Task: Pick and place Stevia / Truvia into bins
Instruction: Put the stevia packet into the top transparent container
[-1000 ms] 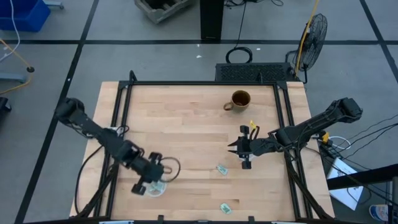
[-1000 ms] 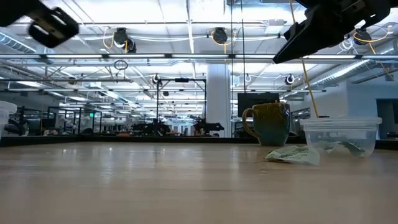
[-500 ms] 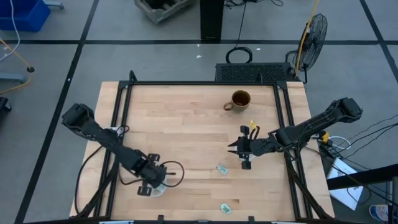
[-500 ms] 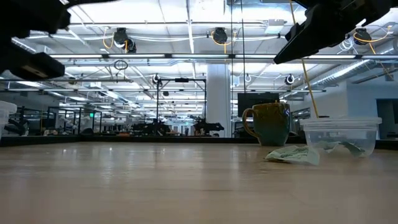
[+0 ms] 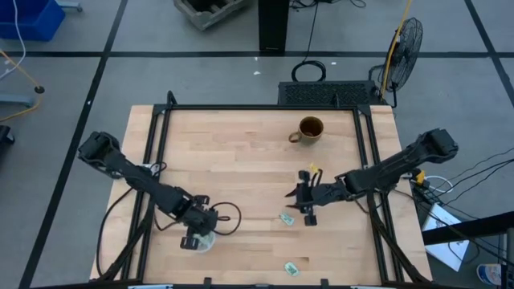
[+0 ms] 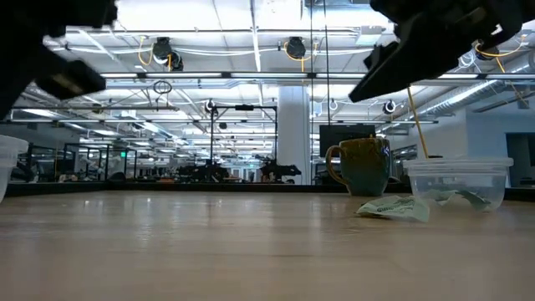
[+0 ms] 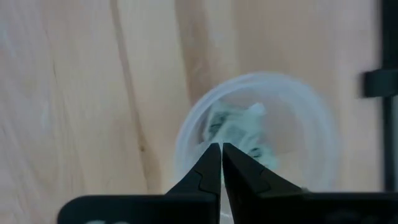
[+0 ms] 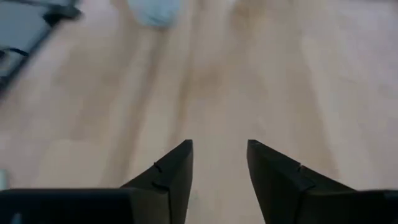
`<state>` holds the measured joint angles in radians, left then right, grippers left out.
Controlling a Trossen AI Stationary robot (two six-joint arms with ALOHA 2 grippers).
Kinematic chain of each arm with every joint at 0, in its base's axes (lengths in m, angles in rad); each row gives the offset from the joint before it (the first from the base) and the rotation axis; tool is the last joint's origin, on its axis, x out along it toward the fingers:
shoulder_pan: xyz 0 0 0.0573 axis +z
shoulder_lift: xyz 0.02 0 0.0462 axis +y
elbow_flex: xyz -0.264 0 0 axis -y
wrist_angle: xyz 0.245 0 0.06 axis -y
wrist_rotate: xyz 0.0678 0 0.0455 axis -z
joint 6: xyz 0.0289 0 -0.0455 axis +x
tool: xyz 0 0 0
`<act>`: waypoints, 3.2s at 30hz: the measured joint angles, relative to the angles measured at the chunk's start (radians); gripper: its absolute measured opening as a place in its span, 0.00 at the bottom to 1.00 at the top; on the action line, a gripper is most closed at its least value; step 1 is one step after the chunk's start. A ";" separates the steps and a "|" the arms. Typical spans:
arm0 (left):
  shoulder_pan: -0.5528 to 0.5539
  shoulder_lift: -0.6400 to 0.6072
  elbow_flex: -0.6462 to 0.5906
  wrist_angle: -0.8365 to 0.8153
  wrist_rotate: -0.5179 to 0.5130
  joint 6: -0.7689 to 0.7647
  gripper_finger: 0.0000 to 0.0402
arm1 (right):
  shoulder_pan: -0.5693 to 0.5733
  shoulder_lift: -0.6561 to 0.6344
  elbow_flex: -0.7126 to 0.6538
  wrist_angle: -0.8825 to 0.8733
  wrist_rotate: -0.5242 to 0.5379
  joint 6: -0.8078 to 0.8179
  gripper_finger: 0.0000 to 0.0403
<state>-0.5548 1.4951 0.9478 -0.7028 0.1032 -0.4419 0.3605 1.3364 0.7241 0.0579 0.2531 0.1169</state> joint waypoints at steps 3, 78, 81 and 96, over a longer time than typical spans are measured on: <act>0.000 -0.031 0.037 0.000 -0.003 -0.009 0.01 | -0.015 0.065 0.004 0.071 -0.054 0.038 0.37; 0.007 -0.094 0.087 0.034 -0.159 0.230 0.06 | -0.014 0.456 0.326 -0.464 -0.217 0.236 0.01; 0.006 -0.094 0.087 0.034 -0.159 0.230 0.06 | -0.007 0.413 0.331 -0.507 -0.231 0.222 0.00; 0.006 -0.094 0.087 0.035 -0.210 0.264 0.06 | 0.002 0.079 0.363 -1.130 -0.041 0.532 0.00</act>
<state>-0.5484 1.4011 1.0351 -0.6678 -0.1066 -0.1781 0.3622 1.4154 1.0874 -1.0718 0.2117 0.6491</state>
